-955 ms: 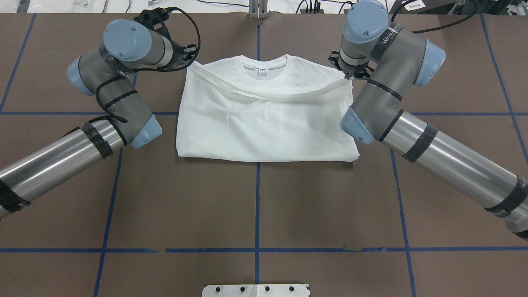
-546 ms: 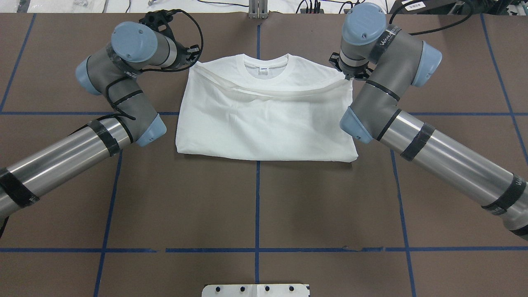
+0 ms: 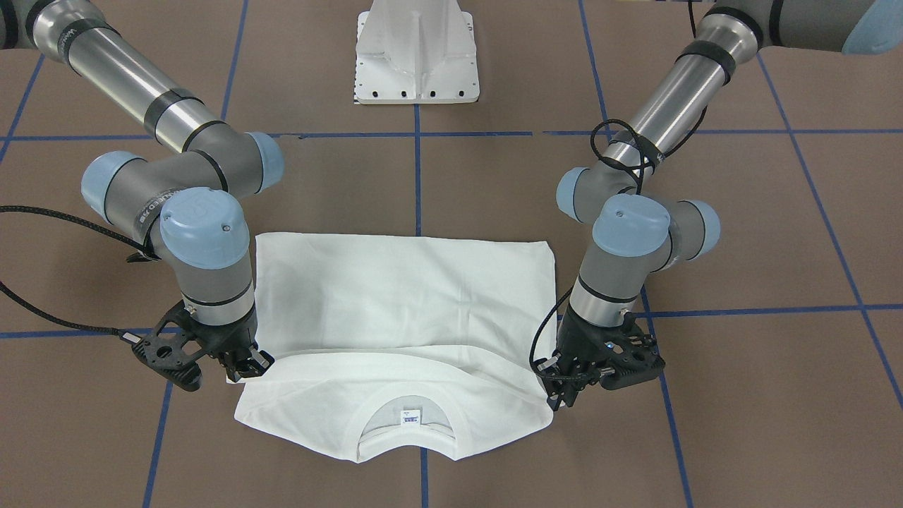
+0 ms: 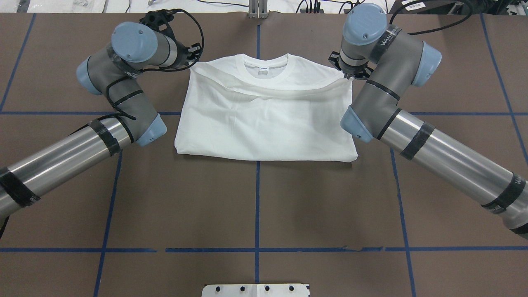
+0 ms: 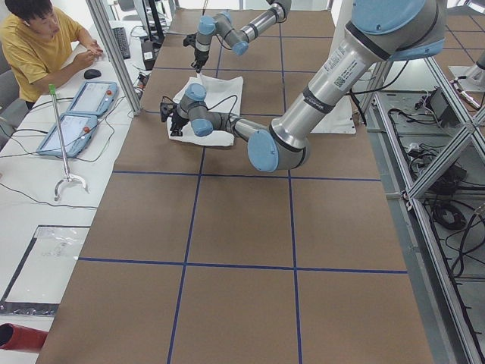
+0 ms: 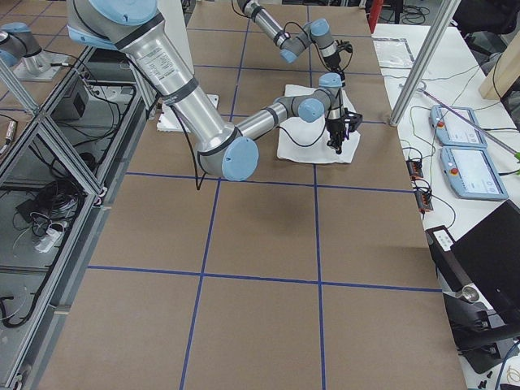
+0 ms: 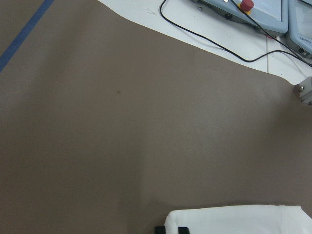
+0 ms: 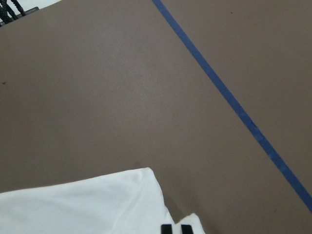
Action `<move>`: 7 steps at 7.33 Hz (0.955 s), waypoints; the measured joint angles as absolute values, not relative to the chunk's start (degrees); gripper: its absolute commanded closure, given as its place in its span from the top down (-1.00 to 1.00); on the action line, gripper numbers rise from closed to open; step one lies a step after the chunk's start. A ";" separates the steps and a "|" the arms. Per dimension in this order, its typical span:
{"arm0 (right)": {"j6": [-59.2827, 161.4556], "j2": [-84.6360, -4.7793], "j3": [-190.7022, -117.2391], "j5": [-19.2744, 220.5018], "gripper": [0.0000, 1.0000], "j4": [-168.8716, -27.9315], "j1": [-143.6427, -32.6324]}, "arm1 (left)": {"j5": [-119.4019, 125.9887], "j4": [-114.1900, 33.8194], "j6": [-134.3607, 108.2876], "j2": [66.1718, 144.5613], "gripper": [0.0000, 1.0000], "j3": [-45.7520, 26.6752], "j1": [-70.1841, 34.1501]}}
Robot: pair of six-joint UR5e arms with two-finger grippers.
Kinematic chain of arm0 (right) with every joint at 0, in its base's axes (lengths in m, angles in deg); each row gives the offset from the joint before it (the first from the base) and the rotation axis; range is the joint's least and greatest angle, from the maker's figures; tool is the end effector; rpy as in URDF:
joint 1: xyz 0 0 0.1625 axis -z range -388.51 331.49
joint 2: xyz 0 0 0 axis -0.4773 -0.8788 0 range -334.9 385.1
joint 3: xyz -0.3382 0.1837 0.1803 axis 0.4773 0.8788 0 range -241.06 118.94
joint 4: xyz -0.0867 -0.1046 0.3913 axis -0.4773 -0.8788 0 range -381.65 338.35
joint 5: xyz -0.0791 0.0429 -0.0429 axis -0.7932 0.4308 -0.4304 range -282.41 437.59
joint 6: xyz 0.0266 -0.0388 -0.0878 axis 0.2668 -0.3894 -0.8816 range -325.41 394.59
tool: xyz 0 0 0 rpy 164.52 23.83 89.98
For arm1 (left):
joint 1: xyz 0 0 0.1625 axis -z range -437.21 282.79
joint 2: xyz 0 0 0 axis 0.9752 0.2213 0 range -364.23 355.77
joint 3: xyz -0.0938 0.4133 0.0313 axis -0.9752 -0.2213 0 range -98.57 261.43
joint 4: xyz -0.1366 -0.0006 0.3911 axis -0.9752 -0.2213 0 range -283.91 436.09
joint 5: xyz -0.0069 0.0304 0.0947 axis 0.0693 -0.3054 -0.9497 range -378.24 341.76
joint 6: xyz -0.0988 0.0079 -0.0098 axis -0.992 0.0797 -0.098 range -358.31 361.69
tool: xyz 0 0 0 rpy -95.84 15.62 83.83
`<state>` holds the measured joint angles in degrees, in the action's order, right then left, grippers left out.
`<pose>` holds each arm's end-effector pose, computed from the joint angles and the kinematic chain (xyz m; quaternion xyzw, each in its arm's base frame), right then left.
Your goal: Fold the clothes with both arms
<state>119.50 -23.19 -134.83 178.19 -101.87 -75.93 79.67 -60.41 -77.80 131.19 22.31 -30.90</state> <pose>-0.4395 -0.6483 0.3335 0.0545 -0.3095 0.3166 0.8950 0.4776 -0.6733 0.3229 0.1888 0.4739 -0.2309 0.8286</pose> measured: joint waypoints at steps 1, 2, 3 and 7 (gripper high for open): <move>119.63 -23.24 -134.99 179.05 -0.16 -100.75 -76.84 | 79.67 -60.95 -77.87 131.03 0.22 22.07 -30.86; 119.82 -23.66 -135.66 182.38 -0.12 -99.55 -78.80 | 79.67 -61.97 -77.87 130.87 0.22 21.84 -30.71; 119.96 -25.11 -137.35 186.87 -0.08 -98.94 -80.74 | 79.67 -63.62 -77.79 130.64 0.22 21.73 -30.50; 131.37 -38.41 -153.74 190.67 0.24 -98.16 -75.91 | 79.67 -65.80 -77.56 130.15 0.22 21.61 -30.37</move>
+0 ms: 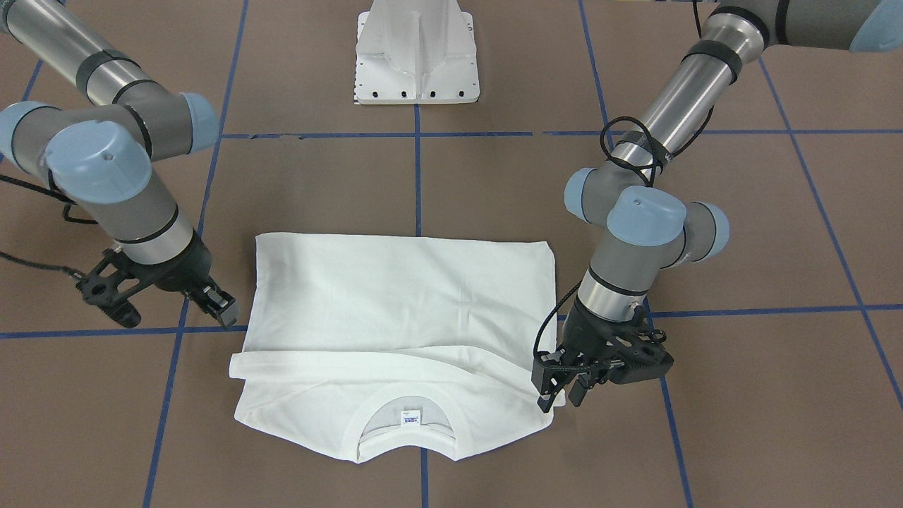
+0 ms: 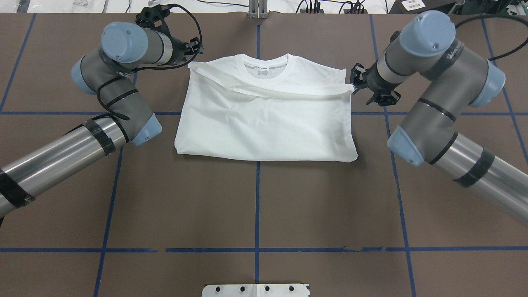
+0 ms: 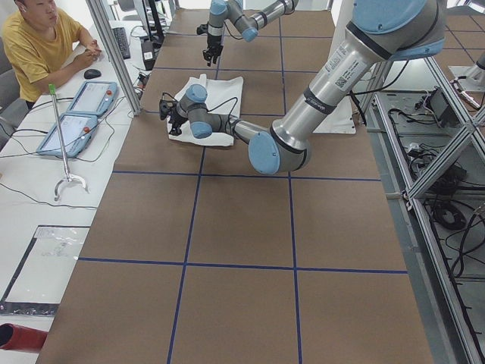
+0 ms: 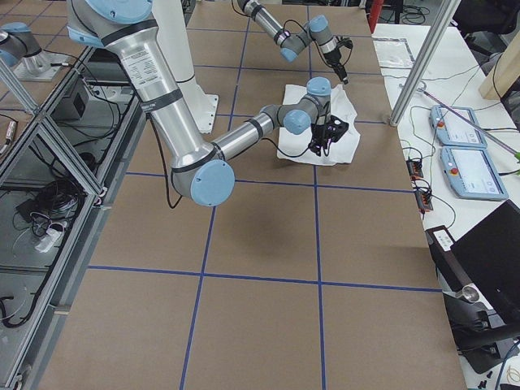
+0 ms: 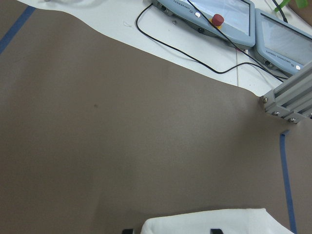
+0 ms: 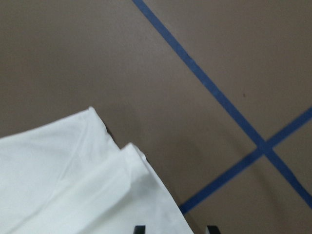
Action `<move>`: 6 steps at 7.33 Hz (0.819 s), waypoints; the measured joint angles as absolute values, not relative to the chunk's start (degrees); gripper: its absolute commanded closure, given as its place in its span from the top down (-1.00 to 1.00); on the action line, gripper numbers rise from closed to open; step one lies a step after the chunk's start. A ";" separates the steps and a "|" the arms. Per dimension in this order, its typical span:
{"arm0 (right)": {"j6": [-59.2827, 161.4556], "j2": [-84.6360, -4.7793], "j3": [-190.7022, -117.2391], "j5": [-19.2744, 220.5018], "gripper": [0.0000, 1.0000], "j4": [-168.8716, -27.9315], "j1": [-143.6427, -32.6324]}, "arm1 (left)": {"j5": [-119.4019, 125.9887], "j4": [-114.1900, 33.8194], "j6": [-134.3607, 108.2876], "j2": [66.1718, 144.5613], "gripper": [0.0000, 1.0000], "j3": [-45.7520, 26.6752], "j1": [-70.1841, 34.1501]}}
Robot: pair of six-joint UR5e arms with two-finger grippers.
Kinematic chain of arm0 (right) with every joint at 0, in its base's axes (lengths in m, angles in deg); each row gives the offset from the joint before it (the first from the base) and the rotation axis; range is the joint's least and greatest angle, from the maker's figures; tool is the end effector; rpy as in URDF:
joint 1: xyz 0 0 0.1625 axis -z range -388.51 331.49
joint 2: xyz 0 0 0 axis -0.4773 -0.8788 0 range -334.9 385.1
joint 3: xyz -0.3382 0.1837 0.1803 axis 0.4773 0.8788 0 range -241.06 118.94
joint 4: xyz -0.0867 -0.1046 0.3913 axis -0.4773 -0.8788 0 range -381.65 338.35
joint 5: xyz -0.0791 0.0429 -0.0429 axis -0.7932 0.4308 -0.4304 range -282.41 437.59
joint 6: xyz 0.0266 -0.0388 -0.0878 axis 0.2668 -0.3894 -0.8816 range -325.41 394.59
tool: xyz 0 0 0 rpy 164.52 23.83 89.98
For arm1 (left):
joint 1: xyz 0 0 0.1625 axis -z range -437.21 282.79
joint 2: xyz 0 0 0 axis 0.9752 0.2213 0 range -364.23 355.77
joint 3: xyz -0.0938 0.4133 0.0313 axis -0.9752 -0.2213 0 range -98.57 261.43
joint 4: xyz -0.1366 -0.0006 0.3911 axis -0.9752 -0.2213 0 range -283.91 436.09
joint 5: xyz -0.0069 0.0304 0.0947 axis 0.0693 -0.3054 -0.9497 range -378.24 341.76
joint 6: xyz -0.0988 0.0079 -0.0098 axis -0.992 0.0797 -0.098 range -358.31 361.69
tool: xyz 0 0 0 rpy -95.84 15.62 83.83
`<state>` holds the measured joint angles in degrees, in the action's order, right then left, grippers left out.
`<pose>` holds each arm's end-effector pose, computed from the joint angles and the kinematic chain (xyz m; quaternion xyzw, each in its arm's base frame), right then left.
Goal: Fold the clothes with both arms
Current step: 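Move the right gripper down to the folded shirt's side edge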
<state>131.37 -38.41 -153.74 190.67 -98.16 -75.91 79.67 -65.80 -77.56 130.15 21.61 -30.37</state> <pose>-0.3823 -0.5551 0.3516 -0.0510 -0.3990 0.3509 0.8456 0.4653 -0.6713 0.3189 0.2114 0.5046 -0.2233 0.8068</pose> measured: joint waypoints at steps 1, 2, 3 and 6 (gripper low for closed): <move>135.83 -41.45 -158.02 189.27 0.28 -98.14 -72.47 | 79.67 -65.83 -77.52 130.04 0.22 21.57 -30.38; 139.74 -44.55 -162.09 186.86 0.28 -98.13 -68.40 | 79.67 -65.83 -77.48 129.90 0.22 21.46 -30.39; 143.43 -46.66 -164.58 184.07 0.28 -98.12 -64.54 | 79.67 -65.81 -77.44 129.72 0.22 21.33 -30.39; 146.78 -49.24 -165.94 180.69 0.27 -97.81 -60.40 | 79.60 -65.75 -77.41 129.27 0.22 21.13 -30.38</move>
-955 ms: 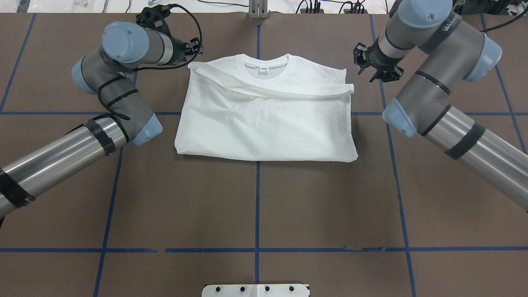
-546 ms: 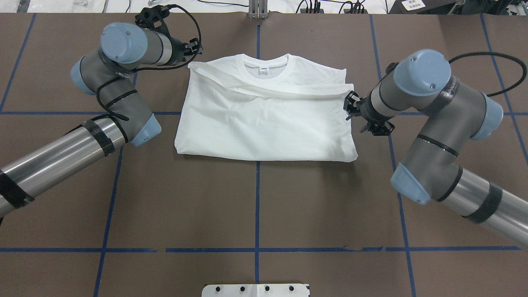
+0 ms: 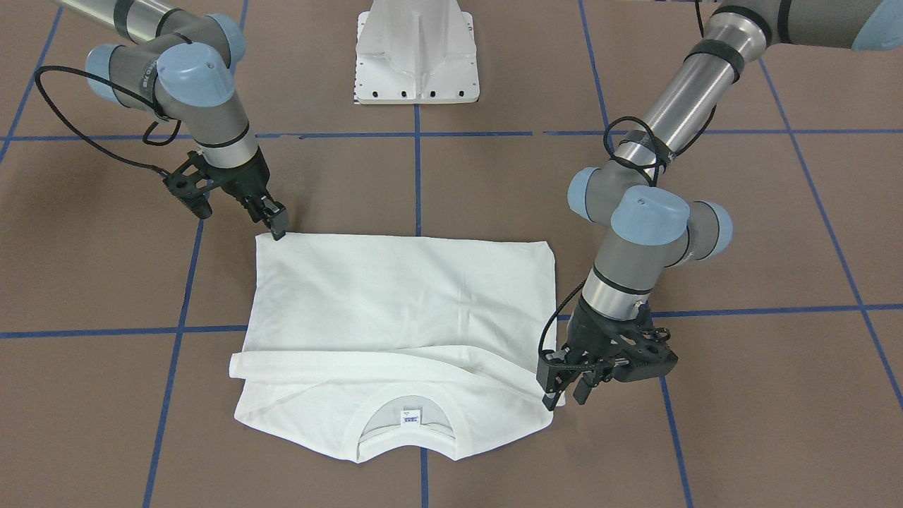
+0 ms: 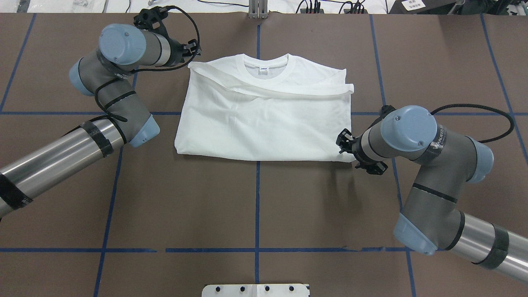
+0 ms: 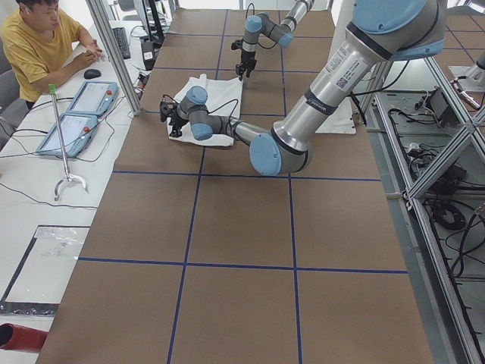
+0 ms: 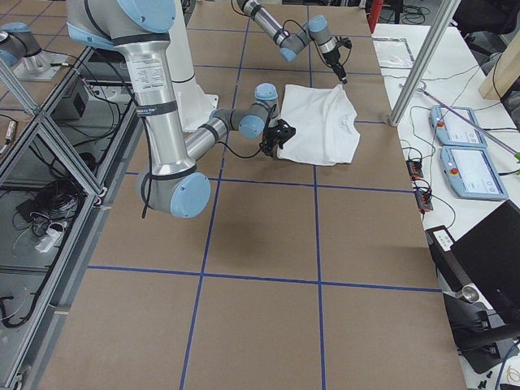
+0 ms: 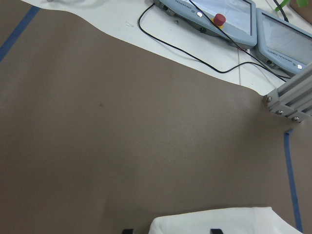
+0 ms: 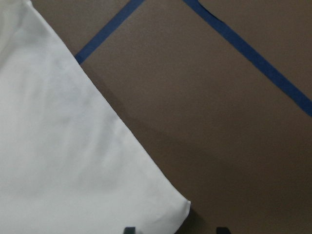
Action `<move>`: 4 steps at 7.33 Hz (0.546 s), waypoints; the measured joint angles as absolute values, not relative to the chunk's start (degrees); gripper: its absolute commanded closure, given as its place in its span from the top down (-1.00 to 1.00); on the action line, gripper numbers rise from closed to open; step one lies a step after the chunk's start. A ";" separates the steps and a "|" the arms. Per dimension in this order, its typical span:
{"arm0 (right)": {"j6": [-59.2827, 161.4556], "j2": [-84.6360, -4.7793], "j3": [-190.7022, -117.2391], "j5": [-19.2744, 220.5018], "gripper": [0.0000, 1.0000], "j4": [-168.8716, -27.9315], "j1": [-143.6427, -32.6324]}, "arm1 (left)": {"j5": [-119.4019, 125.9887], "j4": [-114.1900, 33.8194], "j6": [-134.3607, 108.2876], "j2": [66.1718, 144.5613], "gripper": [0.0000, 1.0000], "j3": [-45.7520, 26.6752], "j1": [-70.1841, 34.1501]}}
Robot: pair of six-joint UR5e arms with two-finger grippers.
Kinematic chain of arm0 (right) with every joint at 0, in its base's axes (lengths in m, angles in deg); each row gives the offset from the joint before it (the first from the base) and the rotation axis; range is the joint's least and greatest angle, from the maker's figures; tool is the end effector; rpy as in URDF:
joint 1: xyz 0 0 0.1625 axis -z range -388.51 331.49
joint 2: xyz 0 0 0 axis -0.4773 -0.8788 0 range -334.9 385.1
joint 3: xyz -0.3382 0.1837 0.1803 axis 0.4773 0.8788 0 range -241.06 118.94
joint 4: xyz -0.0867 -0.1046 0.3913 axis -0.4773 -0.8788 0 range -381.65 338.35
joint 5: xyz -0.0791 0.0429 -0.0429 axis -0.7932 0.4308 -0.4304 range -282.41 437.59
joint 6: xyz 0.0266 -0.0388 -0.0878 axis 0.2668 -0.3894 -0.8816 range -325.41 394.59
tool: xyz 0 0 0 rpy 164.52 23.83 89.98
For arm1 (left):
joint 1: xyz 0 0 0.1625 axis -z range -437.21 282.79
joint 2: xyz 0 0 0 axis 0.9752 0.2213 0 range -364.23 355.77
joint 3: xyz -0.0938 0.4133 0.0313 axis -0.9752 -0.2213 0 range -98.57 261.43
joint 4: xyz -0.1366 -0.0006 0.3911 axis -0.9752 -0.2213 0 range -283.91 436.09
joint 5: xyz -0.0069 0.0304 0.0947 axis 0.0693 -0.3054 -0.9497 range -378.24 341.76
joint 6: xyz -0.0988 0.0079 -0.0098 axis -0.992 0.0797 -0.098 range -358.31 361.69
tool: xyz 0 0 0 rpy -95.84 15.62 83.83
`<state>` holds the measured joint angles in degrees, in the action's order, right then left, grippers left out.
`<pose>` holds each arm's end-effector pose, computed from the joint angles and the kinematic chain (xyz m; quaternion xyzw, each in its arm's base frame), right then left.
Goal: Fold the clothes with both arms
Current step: 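Move the right gripper down to the folded shirt's side edge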
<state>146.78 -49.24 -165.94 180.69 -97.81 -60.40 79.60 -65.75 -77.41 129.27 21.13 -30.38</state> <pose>-0.4438 -0.4066 0.3721 -0.0735 -0.3829 0.3798 0.8389 0.4629 -0.6686 0.3271 0.2107 0.5013 -0.2234 0.8090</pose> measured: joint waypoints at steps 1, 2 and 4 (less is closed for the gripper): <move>147.49 -49.26 -165.86 180.26 0.24 -97.73 -60.18 | 79.59 -65.71 -77.41 129.11 0.22 20.98 -30.39; 148.95 -49.17 -165.64 179.28 0.23 -97.70 -60.11 | 79.58 -65.69 -77.41 129.00 0.22 20.86 -30.41; 152.46 -49.21 -165.40 176.70 0.19 -97.68 -60.06 | 79.58 -65.67 -77.41 128.74 0.22 20.80 -30.44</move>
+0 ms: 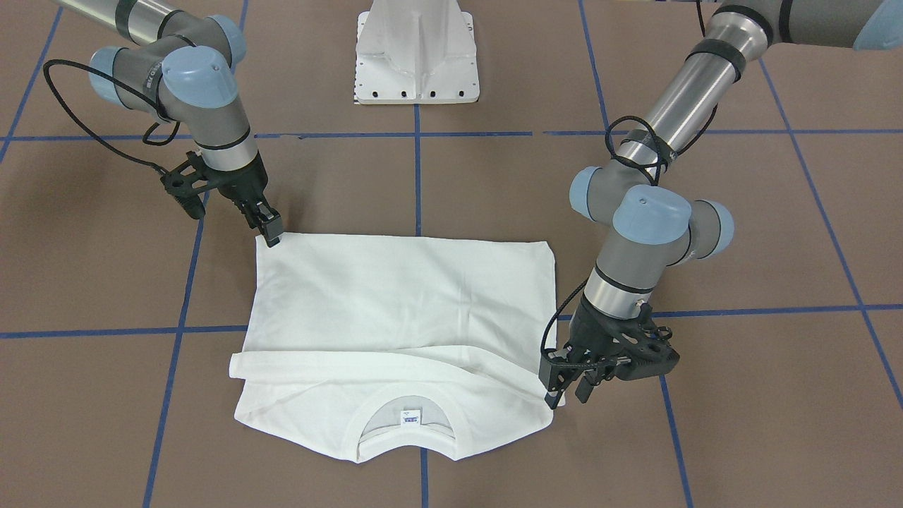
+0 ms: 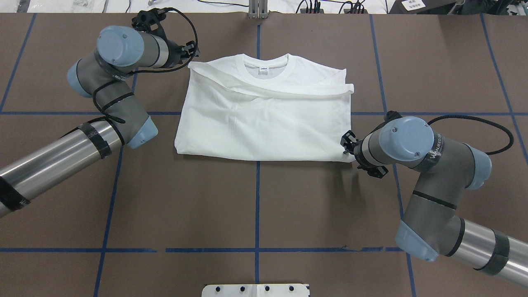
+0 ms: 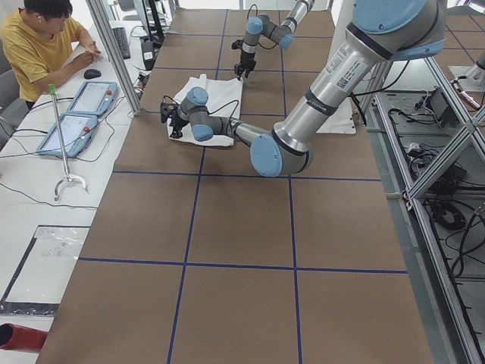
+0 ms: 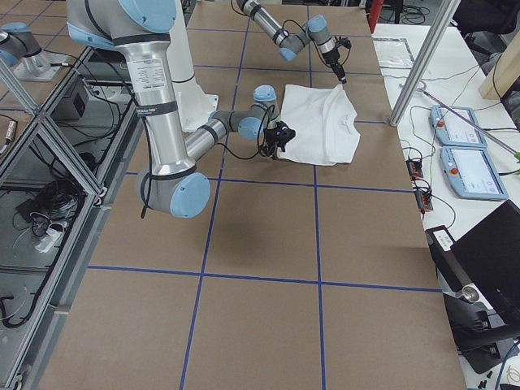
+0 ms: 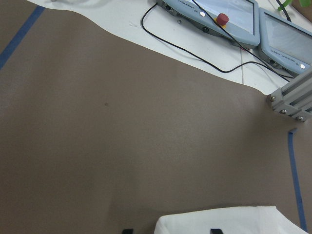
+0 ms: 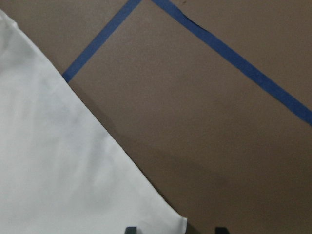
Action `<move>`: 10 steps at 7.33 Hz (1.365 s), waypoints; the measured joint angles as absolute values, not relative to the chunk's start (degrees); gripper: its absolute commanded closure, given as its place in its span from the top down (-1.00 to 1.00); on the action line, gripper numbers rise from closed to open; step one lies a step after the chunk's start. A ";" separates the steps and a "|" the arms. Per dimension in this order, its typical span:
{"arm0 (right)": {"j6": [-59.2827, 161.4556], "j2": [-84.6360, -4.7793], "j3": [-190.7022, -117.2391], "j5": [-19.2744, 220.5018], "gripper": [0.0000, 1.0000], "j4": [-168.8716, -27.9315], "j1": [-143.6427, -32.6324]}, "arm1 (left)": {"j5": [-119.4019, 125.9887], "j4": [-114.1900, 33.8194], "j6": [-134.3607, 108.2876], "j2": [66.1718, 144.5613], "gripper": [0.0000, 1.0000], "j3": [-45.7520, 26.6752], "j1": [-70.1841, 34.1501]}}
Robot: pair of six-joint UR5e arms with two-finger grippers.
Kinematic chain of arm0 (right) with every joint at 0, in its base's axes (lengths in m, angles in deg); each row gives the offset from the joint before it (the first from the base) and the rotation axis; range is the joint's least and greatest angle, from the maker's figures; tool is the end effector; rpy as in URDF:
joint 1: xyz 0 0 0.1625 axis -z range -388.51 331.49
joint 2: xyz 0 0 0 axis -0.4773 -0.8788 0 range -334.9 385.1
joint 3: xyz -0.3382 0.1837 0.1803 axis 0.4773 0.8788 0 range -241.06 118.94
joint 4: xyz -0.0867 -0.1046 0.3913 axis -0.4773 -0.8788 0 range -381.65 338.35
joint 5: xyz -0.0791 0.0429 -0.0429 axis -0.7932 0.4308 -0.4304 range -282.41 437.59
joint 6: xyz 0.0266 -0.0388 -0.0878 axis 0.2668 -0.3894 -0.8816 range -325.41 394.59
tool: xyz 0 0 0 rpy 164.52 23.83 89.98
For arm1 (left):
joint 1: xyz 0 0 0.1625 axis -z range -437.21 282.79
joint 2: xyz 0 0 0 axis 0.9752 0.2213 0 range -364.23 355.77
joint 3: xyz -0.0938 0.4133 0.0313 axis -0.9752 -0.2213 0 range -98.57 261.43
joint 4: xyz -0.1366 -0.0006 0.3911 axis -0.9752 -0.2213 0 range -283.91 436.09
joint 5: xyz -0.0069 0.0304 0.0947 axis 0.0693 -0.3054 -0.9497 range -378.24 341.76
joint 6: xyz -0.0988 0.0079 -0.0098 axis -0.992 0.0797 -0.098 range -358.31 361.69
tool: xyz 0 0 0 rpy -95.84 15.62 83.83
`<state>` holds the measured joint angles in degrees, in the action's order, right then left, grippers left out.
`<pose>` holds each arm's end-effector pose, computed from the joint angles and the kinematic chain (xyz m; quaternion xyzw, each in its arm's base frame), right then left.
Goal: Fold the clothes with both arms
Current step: 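Move the right gripper down to the folded shirt's side edge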
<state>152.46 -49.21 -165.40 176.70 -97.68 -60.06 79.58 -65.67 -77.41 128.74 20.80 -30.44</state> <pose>-0.4451 -0.4113 0.3769 -0.0615 -0.3757 0.4323 0.8175 0.4620 -0.6665 0.3318 0.2095 0.4996 -0.2236 0.8103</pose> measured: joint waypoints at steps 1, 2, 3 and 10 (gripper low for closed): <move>153.89 -49.33 -165.37 176.15 -0.18 -97.68 -60.03 | 79.58 -65.67 -77.41 128.67 0.22 20.73 -30.45; 154.85 -49.40 -165.27 175.79 -0.99 -97.68 -59.93 | 79.58 -65.67 -77.41 128.67 0.22 20.65 -30.45; 155.99 -49.25 -165.18 175.55 -1.00 -97.68 -59.81 | 79.58 -65.65 -77.41 128.66 0.22 20.58 -30.45; 157.92 -51.27 -170.58 176.79 -1.00 -98.27 -60.06 | 79.58 -65.61 -77.42 128.27 0.22 19.85 -30.45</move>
<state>157.92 -51.27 -170.58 176.79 -98.27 -60.06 79.58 -65.61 -77.42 128.27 19.85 -30.45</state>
